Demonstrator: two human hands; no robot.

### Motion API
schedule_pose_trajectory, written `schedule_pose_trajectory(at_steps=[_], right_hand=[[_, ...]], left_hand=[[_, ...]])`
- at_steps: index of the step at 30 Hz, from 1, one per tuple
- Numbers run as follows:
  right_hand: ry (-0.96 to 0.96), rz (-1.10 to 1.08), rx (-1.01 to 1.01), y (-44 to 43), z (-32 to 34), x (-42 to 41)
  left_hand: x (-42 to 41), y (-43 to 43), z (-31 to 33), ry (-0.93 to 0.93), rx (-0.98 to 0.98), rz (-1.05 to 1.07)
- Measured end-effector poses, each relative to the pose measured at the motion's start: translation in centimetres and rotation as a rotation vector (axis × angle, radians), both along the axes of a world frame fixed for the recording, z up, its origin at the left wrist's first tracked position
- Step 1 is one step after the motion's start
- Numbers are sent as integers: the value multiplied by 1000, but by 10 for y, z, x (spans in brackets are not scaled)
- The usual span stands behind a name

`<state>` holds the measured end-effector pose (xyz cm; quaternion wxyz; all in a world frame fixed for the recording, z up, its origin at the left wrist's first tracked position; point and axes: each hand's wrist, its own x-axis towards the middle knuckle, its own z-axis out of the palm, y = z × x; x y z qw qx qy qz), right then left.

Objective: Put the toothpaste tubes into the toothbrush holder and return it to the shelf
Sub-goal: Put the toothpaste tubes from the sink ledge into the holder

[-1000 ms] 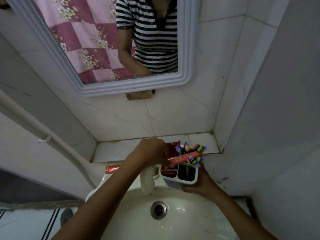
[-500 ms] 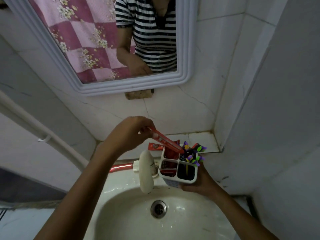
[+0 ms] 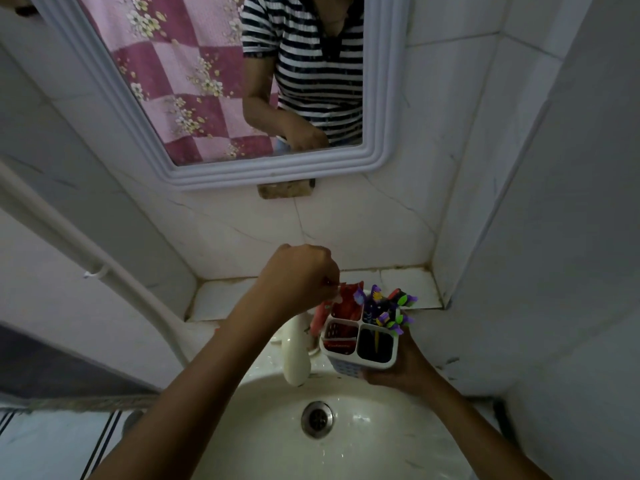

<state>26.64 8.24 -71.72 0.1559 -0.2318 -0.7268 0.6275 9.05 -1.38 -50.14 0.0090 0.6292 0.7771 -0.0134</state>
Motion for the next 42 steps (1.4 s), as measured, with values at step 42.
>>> schedule_pose_trajectory(at_steps=[42], right_hand=[[-113, -11, 124, 5, -9, -1]], left_hand=[[-113, -112, -200, 89, -117, 474]])
